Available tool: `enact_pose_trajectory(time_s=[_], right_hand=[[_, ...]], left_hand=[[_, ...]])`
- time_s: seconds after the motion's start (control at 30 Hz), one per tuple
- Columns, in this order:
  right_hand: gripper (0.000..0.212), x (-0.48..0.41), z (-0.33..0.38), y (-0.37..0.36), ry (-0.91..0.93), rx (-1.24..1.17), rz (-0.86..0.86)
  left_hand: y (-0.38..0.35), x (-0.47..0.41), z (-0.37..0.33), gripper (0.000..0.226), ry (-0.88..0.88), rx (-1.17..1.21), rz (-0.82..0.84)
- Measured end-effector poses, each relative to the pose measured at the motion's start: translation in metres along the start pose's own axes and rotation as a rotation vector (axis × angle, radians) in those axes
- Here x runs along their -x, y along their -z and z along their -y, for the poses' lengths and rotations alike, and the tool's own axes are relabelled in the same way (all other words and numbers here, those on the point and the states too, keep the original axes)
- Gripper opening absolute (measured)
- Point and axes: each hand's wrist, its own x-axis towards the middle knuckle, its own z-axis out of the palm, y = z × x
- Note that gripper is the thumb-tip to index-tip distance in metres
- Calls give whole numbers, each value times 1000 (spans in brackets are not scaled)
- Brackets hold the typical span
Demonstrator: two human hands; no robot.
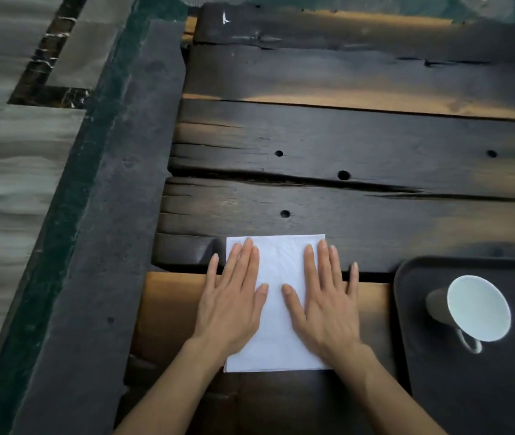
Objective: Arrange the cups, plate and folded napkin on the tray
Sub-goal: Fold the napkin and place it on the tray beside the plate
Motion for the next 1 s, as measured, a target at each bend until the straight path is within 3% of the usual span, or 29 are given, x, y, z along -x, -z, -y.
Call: enact_pose_trajectory(time_s=[0.1, 0.3, 0.43, 0.57, 0.7, 0.8, 1.0], right_hand=[[82, 1, 3, 2, -30, -25, -14], [83, 66, 15, 18, -299, -210, -24], [62, 122, 20, 26, -375, -378, -81], [65, 122, 19, 45, -711, -699, 128], [44, 108, 13, 50, -883, -916, 137], [29, 103, 18, 44, -924, -1026, 155], [17, 98, 4, 40, -927, -1176, 176]], left_hand=[[1, 0, 0, 69, 14, 23, -1], [13, 1, -8, 68, 49, -5, 19], [35, -27, -13, 52, 9, 65, -28], [66, -90, -21, 34, -111, 80, 95], [92, -135, -21, 16, -99, 197, 290], [97, -144, -19, 8, -88, 277, 416], [97, -138, -11, 8, -68, 272, 448]])
